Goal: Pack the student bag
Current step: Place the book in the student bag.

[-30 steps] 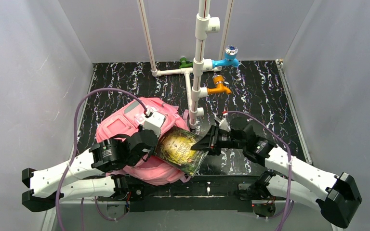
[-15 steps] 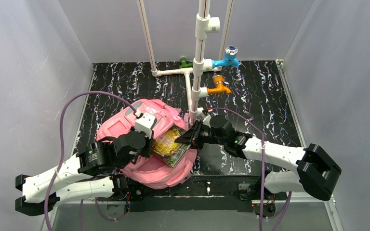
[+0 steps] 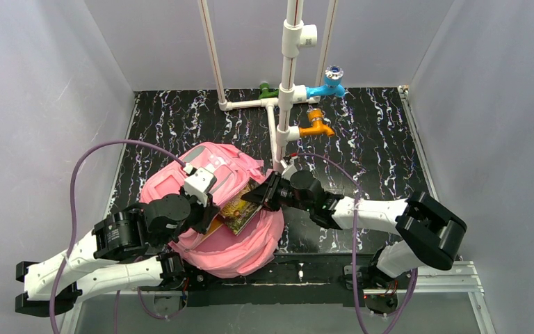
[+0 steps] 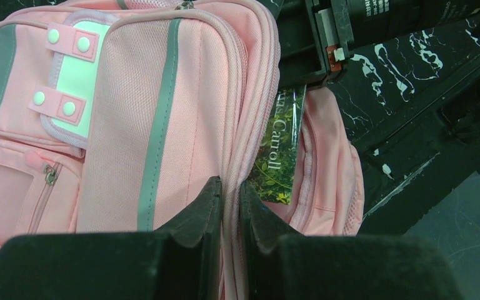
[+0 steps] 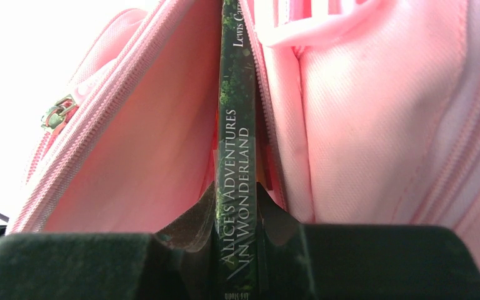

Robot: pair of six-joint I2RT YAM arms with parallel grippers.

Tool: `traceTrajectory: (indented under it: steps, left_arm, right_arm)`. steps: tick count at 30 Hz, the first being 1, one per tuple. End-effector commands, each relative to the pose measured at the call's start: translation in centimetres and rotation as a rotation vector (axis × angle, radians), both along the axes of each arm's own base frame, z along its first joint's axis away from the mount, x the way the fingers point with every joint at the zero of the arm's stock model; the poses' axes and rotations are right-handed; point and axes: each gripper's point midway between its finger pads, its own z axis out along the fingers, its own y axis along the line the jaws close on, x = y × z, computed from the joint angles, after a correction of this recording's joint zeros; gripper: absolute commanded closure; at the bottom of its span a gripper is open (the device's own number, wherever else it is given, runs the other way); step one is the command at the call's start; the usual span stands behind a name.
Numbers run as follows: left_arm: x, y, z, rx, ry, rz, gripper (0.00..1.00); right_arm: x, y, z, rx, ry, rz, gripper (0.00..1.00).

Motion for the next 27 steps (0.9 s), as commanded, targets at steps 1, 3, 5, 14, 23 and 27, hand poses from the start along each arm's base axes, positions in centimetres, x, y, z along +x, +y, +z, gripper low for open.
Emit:
traceTrajectory:
  steps: [1,3,5,14,23,27]
  left_arm:
    - [-0.1,-1.6,3.1,-0.143,-0.046,-0.041,1.00]
    - [-0.2,-1.9,3.0,-0.142,-0.038,-0.055,1.00]
    - [-0.3,-2.3,2.8,-0.143,-0.028,-0.066,1.00]
    - [0.1,-2.3,2.1,-0.150,-0.015,-0.019,1.00]
    - [0.2,-2.1,1.8,-0.150,-0.017,-0.008,1.00]
    - [0.1,-2.2,2.2,-0.158,-0.017,-0.014,1.00]
  right_arm:
    - [3.4,0.5,8.8,0.215,-0.293,-0.178,0.99]
    - [4.0,0.5,8.4,0.212,-0.296,-0.225,0.99]
    - [4.6,0.9,8.4,0.228,-0.303,-0.248,0.99]
    - [3.7,3.0,3.6,0.079,-0.213,-0.173,0.43]
    - [-1.6,-1.7,0.4,-0.065,-0.099,-0.070,0.23]
    - [-1.9,-2.3,0.6,-0.045,-0.107,-0.072,0.28]
